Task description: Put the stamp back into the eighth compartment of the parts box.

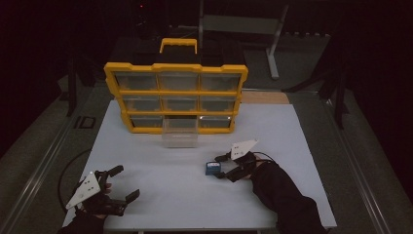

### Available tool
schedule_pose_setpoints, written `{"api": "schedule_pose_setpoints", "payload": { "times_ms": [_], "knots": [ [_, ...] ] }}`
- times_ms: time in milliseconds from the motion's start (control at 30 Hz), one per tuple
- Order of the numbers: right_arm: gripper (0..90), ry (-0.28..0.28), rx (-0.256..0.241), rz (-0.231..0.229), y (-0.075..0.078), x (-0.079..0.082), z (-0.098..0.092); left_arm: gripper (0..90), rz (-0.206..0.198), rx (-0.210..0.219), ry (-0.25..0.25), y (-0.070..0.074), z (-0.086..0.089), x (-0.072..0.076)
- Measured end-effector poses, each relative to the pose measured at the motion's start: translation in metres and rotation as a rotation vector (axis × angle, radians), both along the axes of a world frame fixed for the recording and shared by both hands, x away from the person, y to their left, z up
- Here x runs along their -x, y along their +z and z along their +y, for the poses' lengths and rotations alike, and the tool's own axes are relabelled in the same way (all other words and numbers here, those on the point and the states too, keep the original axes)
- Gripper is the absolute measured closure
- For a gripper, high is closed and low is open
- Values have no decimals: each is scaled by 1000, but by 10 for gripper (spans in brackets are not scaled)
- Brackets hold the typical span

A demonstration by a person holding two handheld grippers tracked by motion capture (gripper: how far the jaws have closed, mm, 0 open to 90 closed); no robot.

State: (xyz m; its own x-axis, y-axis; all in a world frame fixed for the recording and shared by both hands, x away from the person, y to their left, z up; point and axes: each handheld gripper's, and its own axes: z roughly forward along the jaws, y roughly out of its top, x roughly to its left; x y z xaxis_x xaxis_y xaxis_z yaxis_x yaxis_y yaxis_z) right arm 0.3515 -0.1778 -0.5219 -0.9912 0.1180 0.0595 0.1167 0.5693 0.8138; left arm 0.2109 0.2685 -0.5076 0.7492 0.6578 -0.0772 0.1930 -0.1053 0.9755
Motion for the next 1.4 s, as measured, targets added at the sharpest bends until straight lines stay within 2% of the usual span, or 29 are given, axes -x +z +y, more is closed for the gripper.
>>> {"api": "schedule_pose_setpoints", "payload": {
  "times_ms": [400, 500, 600, 900, 967, 1133, 1400],
  "knots": [
    [434, 33, 35, -7, -11, -4, 4, 1, 3, -9, -1, 0, 0, 0],
    [466, 45, 51, -7, -13, -5, 6, 1, 3, -20, -6, 0, -1, 0],
    [541, 32, 62, -28, -13, -4, 7, 1, 5, -16, -5, -1, -1, 0],
    [630, 44, 100, -40, -15, -3, 10, 1, 7, -15, -5, -1, -1, 0],
    [680, 47, 100, -50, -15, -3, 10, 1, 7, -13, -5, -1, -1, 0],
    [689, 40, 111, -61, -13, -1, 9, 1, 9, -14, -7, -1, -1, -1],
    [691, -5, 140, -46, -8, 5, 4, 1, 10, -13, -5, -1, -1, -1]
  ]
}}
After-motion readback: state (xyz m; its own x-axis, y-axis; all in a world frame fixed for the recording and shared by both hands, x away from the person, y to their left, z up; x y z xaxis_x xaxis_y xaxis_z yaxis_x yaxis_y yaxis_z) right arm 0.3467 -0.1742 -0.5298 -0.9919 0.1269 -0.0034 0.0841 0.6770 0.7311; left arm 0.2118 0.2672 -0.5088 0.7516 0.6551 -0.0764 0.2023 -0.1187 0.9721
